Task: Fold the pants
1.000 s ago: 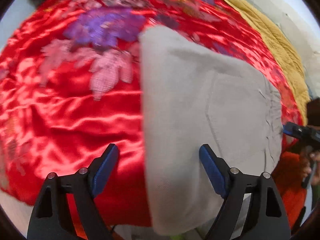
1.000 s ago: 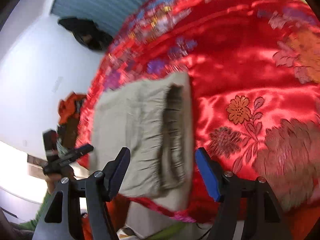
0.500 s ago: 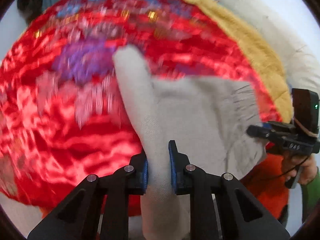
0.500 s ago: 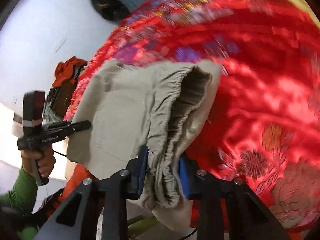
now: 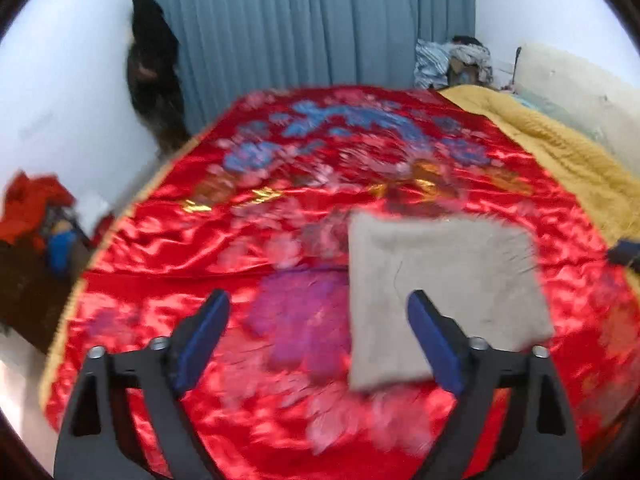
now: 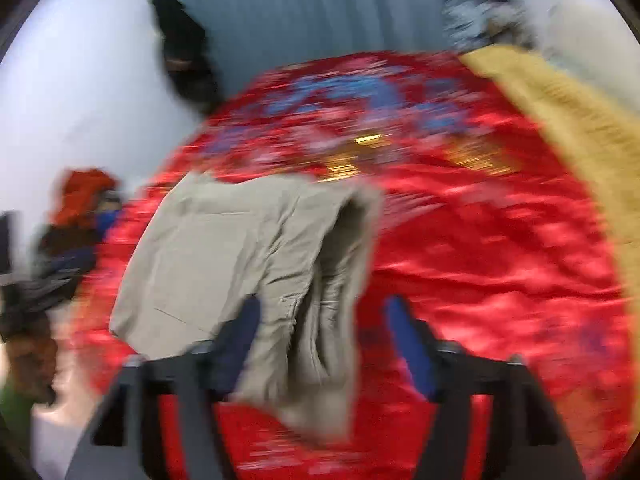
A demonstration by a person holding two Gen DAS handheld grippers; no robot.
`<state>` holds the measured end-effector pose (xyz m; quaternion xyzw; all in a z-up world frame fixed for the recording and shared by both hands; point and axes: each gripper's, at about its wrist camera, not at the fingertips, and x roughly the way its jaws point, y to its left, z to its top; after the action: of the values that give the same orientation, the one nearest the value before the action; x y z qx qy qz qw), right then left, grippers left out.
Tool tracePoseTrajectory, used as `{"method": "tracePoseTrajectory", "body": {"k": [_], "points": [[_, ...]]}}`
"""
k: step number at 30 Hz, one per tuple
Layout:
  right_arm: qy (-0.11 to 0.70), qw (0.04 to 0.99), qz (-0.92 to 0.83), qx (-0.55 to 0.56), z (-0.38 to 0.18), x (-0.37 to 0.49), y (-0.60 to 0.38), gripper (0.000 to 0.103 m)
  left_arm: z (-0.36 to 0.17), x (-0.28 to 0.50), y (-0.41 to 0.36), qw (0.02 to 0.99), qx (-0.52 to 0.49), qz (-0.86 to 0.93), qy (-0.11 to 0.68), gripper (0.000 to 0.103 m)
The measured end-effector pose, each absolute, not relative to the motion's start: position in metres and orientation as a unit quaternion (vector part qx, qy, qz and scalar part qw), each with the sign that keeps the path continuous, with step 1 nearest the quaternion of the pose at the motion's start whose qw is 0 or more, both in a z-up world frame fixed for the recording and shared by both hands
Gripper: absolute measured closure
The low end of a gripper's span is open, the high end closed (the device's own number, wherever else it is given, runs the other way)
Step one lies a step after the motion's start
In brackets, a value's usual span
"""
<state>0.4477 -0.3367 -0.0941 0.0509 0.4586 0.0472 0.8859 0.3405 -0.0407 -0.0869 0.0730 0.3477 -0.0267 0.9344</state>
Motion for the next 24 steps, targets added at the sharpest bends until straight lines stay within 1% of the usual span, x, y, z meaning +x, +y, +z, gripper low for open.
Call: {"method": "tracePoseTrajectory", "body": {"k": [1, 2, 3, 7, 9, 10, 12, 16, 20, 24], "points": [[0.453, 0.890, 0.033, 0.032, -0.092, 0.435, -0.339, 0.021, -0.094, 0.323, -0.038, 0.937, 0.083, -0.016, 0.338, 0.003], [0.450, 0.892, 0.022, 0.020, -0.092, 0.422, -0.340, 0.013, -0.101, 0.307, -0.037, 0.939, 0.090, -0.006, 0.331, 0.003], [0.450, 0.893, 0.014, 0.012, -0.091, 0.414, -0.338, 0.001, -0.106, 0.292, -0.037, 0.938, 0.093, -0.001, 0.333, 0.003], [0.460, 0.888, 0.005, -0.011, -0.096, 0.353, -0.315, 0.000, -0.132, 0.245, -0.039, 0.915, 0.083, -0.027, 0.395, 0.003], [0.470, 0.882, 0.008, -0.009, -0.101, 0.321, -0.298, 0.000, -0.140, 0.234, -0.047, 0.894, 0.096, -0.052, 0.434, 0.003], [0.474, 0.881, 0.010, -0.004, -0.103, 0.307, -0.290, 0.000, -0.143, 0.226, -0.052, 0.890, 0.100, -0.055, 0.441, 0.003], [0.479, 0.878, 0.013, 0.009, -0.105, 0.280, -0.271, 0.000, -0.138, 0.206, -0.060, 0.897, 0.104, -0.056, 0.427, 0.003], [0.464, 0.886, -0.009, 0.007, -0.097, 0.241, -0.252, 0.000, -0.118, 0.195, -0.069, 0.899, 0.084, -0.100, 0.419, 0.003], [0.450, 0.893, -0.010, 0.015, -0.082, 0.225, -0.241, 0.000, -0.096, 0.183, -0.073, 0.909, 0.069, -0.114, 0.396, 0.003], [0.443, 0.897, -0.014, -0.007, -0.075, 0.215, -0.233, 0.000, -0.088, 0.172, -0.074, 0.911, 0.061, -0.119, 0.391, 0.003]]}}
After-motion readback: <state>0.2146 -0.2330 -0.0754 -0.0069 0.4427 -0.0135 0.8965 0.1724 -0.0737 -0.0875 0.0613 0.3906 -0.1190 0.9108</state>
